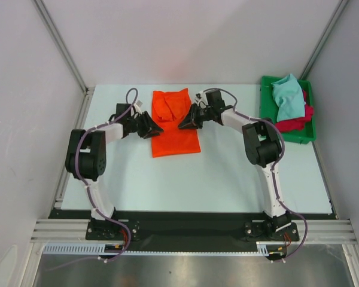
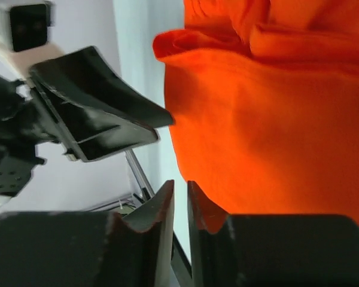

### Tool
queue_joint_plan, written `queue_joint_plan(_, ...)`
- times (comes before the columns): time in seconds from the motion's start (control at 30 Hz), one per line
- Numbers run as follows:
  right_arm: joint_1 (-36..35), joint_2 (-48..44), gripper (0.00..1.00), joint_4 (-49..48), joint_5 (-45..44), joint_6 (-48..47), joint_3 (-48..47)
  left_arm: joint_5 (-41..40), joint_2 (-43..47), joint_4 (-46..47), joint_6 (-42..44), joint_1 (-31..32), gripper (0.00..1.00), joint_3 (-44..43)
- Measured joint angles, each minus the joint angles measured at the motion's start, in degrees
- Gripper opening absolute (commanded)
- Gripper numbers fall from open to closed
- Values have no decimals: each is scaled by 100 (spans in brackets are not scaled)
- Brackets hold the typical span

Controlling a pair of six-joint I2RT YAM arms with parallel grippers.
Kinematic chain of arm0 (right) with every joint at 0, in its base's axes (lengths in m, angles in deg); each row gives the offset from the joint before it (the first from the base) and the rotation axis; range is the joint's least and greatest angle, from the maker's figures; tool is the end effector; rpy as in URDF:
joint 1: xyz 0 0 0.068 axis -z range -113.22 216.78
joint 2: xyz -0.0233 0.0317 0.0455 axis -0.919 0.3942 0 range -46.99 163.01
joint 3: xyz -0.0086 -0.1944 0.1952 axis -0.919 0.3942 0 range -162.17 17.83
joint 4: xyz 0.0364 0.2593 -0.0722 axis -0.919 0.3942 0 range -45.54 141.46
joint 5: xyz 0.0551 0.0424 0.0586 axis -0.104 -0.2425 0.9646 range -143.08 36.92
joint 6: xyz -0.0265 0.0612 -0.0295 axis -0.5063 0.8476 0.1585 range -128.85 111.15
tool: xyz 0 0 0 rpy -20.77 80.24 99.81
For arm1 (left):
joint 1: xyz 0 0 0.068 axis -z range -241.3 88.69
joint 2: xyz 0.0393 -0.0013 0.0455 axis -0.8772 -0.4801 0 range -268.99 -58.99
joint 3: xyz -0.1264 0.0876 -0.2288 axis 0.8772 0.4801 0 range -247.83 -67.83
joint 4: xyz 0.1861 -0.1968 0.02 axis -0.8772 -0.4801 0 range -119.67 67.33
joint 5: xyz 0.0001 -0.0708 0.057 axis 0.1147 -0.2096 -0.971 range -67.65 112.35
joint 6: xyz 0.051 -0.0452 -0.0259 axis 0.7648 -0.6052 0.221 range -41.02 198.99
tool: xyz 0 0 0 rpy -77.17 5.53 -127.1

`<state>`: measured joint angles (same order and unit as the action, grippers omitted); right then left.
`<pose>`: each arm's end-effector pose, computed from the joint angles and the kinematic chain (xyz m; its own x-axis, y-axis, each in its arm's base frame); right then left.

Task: Fold and stack the t-shirts
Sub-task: Fold the tshirt

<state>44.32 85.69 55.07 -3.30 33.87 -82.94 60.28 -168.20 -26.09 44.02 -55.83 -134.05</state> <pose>0.4750 0.2465 0.1490 -0.9791 0.0692 -0.1914 -0.1397 0.4555 0.8792 0.4144 -0.0773 0.1469 -0.8758 -0.3701 -0.3098 -0.0058 0.6499 -0.7600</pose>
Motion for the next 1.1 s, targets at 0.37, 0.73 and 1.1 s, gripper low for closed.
queue_joint_plan(0.37,330,1379,12,-1725,22,1228,-363,619,-1467,1497,-667,-26,40,-481)
queue_joint_plan(0.73,901,1480,13,-1906,22,1327,-468,925,-1926,1414,-483,-273,41,-1178)
queue_joint_plan(1.1,1252,719,27,-225,-155,363,-444,767,-330,708,-391,-289,45,-575)
